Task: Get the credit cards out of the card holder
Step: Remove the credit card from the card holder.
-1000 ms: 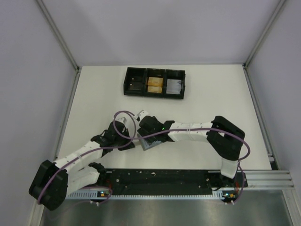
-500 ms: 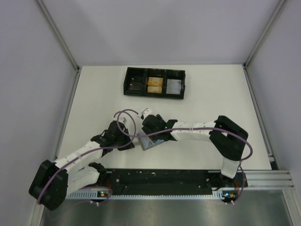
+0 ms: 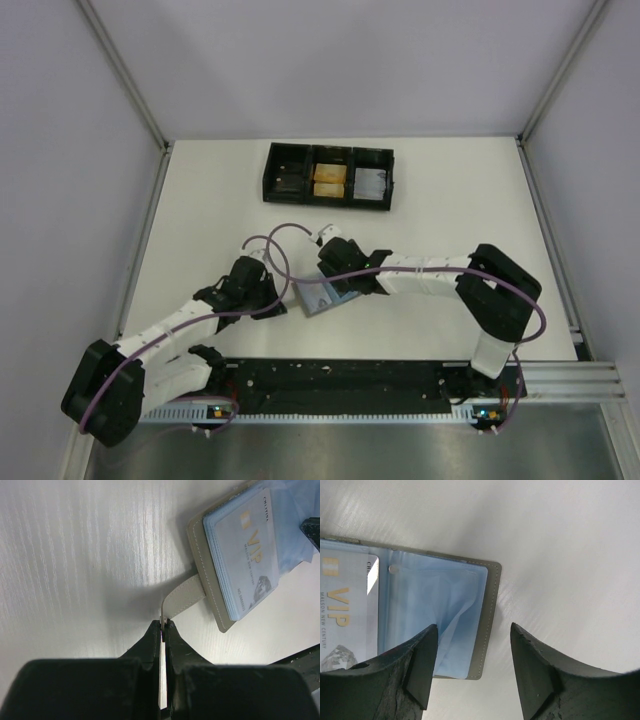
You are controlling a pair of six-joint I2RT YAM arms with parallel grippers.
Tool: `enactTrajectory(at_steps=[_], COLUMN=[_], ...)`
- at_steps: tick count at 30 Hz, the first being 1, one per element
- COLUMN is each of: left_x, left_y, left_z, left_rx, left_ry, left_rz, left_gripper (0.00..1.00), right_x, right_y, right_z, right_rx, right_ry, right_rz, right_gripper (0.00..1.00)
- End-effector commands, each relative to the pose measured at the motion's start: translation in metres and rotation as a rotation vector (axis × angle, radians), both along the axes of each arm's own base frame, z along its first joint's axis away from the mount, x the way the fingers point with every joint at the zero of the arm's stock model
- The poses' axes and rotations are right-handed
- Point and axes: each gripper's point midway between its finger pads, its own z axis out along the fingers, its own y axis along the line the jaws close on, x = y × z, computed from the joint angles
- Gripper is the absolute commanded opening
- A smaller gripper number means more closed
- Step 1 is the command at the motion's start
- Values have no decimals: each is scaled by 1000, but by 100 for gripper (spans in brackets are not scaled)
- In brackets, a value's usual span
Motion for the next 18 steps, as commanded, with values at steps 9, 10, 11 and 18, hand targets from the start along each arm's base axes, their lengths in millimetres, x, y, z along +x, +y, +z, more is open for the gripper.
enactTrajectory(at_steps=[9, 10, 11, 18], left_x=[27, 28, 30, 39], left_y=[-15, -19, -23, -64], left_z=[77, 89, 99, 149], left_rx=[-100, -123, -146, -337], left_ry=[-182, -205, -224, -264], left_rz=[-1, -15, -32, -130], left_gripper=[29, 31, 32, 31], right_x=[1, 1, 1, 3], right_y=[-2, -1, 1, 5], right_z=[20, 22, 25, 34], right_rx=[127, 133, 144, 165], right_ry=[25, 26, 28, 17], right_rz=[-17, -12, -6, 5], right_gripper=[54, 54, 54, 54])
